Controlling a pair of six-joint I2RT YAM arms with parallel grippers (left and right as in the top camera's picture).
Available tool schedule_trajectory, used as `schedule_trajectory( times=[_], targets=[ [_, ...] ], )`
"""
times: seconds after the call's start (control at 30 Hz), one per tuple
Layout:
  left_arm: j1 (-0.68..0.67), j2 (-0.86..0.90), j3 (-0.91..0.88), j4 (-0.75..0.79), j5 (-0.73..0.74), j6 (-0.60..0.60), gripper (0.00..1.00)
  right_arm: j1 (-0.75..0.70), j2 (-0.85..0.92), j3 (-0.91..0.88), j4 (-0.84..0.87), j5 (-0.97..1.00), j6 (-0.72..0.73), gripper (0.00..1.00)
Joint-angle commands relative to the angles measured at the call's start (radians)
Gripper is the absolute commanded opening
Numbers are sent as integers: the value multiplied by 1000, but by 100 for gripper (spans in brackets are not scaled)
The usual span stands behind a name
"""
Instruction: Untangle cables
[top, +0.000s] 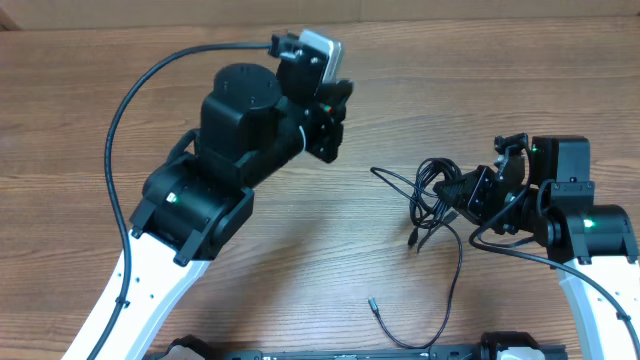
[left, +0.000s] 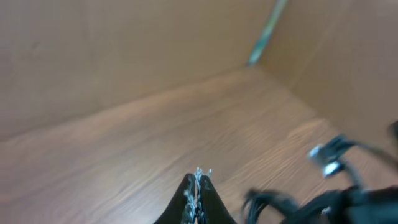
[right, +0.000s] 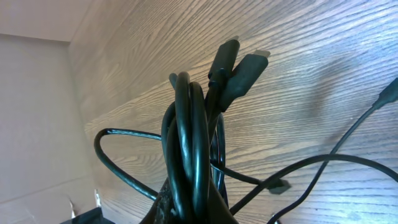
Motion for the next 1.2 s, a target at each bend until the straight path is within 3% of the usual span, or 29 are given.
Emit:
schedule_trajectory(
  times=[0.0, 0.17, 0.33, 0.43, 0.6, 0.83, 1.0, 1.17],
  targets=[
    [-6, 14, 9, -87, -96, 49, 4, -2, -15, 11, 8, 7, -12, 4],
    [-7, 14, 9, -235, -83, 48, 4, -2, -15, 11, 8, 7, -7, 4],
    [-6, 23, 8, -396, 29, 48, 5, -2, -15, 11, 18, 6, 31, 4],
    [-6, 40, 8, -471, 60, 48, 12, -2, -15, 11, 18, 0, 30, 4],
    [-7, 67, 4, -523, 77, 23, 10, -2, -15, 11, 21, -28, 30, 4],
    [-6, 82, 1, -516, 250, 8, 52, -2, -16, 11, 88, -115, 103, 4],
    [-6, 81, 2, -470, 266, -16, 54, -26, -18, 11, 190, -255, 132, 4],
    [-6, 68, 2, -340, 376, 22, 57, -119, -19, 11, 240, -419, 156, 4]
  ],
)
